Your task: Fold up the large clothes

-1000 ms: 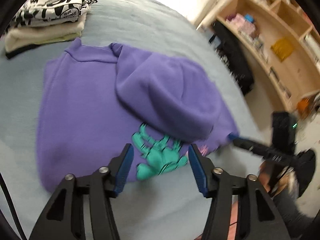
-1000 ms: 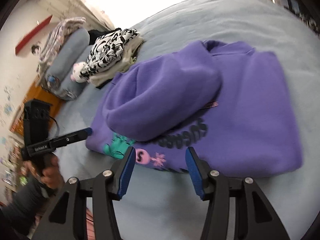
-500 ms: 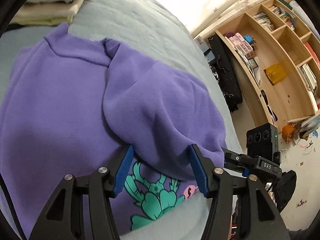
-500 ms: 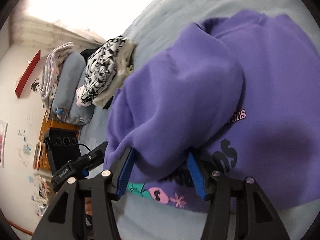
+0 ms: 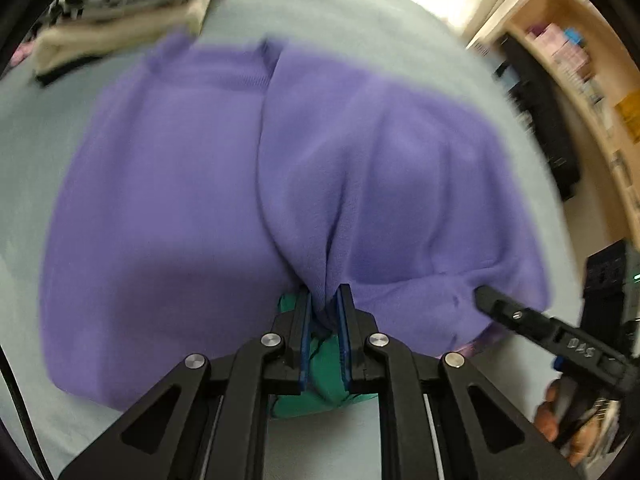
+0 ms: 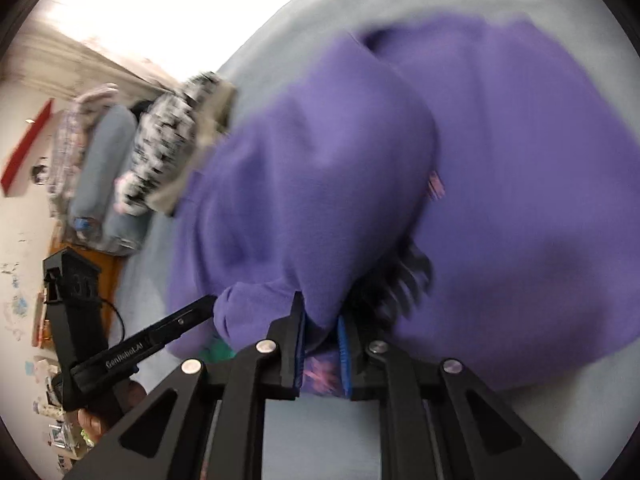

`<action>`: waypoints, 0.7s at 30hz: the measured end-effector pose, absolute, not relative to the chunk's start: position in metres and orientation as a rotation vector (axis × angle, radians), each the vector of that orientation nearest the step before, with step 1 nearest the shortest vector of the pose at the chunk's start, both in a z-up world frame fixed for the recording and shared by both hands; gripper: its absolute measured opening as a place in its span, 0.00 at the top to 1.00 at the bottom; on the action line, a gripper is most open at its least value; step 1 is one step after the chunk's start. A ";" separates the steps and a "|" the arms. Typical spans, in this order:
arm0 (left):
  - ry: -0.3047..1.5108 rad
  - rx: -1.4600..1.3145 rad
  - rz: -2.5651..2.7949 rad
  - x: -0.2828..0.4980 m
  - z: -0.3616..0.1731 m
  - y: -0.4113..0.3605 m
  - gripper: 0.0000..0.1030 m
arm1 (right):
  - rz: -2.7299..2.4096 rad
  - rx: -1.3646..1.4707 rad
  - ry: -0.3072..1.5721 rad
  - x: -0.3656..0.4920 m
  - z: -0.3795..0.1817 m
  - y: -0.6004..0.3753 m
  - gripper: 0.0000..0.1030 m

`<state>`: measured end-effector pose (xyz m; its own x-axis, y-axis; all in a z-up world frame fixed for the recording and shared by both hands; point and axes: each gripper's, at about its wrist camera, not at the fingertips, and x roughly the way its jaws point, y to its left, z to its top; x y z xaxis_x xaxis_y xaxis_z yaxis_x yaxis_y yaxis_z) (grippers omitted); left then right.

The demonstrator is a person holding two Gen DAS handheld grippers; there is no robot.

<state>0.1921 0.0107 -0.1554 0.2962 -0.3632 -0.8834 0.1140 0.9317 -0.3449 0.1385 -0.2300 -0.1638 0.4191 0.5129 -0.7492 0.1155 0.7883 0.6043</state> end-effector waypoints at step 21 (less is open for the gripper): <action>0.888 -0.210 -0.254 0.151 -0.086 0.013 0.75 | 0.245 0.221 0.757 0.114 -0.071 -0.194 0.59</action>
<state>0.1513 0.0129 -0.0859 0.6048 -0.3038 -0.7362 0.1311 0.9498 -0.2842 0.1136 -0.1945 -0.0709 0.7012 0.2967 -0.6483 -0.1390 0.9488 0.2838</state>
